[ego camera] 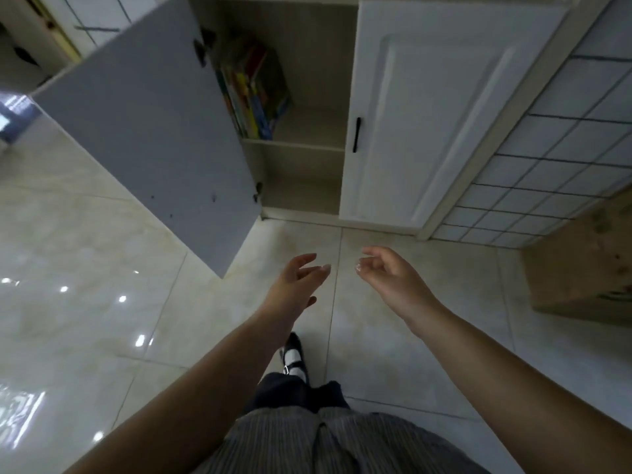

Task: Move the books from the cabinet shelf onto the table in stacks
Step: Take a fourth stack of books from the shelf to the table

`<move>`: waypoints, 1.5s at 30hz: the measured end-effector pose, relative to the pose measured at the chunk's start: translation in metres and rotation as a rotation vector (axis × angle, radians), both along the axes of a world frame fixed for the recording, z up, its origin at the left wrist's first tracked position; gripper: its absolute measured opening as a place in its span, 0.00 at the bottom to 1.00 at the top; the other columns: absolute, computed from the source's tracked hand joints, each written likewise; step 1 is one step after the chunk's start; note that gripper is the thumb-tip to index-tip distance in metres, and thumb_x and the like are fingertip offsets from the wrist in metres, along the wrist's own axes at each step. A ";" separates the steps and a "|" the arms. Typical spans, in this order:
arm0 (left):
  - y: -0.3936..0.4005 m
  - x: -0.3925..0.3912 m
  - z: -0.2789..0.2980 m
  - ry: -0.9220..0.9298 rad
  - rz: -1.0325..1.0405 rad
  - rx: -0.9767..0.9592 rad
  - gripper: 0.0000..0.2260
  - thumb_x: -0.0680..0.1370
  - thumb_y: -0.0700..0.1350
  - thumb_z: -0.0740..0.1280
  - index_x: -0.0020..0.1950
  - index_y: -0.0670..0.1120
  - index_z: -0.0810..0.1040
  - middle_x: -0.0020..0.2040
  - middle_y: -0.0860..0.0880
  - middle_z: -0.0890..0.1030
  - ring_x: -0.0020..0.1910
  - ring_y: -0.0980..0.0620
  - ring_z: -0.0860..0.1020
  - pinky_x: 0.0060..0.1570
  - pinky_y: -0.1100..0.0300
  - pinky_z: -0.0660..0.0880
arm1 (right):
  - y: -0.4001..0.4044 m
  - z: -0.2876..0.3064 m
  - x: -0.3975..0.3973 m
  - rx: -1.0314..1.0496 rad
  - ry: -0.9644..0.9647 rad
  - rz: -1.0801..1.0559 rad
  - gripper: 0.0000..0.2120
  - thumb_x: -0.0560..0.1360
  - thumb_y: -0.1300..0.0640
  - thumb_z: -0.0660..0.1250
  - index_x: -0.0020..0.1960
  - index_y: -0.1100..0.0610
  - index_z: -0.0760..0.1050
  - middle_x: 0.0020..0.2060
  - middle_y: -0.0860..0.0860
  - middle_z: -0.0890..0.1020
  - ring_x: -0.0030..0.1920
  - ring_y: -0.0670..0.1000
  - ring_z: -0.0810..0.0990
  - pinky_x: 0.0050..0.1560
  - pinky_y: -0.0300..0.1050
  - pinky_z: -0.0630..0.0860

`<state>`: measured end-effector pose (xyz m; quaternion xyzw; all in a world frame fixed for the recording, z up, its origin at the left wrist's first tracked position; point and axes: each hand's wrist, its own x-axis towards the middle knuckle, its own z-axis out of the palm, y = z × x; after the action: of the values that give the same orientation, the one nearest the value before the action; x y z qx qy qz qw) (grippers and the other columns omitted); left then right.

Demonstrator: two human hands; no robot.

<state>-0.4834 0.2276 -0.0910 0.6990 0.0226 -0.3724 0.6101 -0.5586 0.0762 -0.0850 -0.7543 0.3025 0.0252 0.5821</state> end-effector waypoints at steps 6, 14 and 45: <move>0.000 0.097 -0.004 -0.016 0.091 -0.035 0.21 0.76 0.48 0.67 0.68 0.49 0.69 0.58 0.50 0.76 0.61 0.51 0.74 0.61 0.53 0.70 | -0.008 -0.004 0.107 -0.027 -0.001 0.065 0.15 0.75 0.51 0.65 0.62 0.47 0.71 0.55 0.46 0.77 0.58 0.47 0.75 0.54 0.40 0.68; -0.004 0.237 0.004 -0.064 0.109 -0.045 0.23 0.76 0.49 0.67 0.69 0.48 0.67 0.62 0.48 0.75 0.62 0.49 0.74 0.61 0.52 0.71 | -0.011 0.004 0.241 -0.052 0.025 0.089 0.17 0.76 0.50 0.64 0.64 0.47 0.70 0.55 0.45 0.76 0.57 0.45 0.73 0.52 0.39 0.67; -0.152 0.579 -0.079 -0.539 0.273 0.148 0.29 0.72 0.36 0.71 0.71 0.40 0.63 0.52 0.61 0.69 0.51 0.62 0.72 0.45 0.82 0.66 | -0.137 -0.070 0.634 0.075 0.089 0.385 0.14 0.76 0.62 0.64 0.62 0.56 0.71 0.49 0.48 0.75 0.48 0.45 0.74 0.38 0.29 0.71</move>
<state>0.0958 0.0752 -0.1696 0.8057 -0.0193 -0.0855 0.5858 0.0759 -0.0612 -0.1552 -0.7743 0.1770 0.1804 0.5802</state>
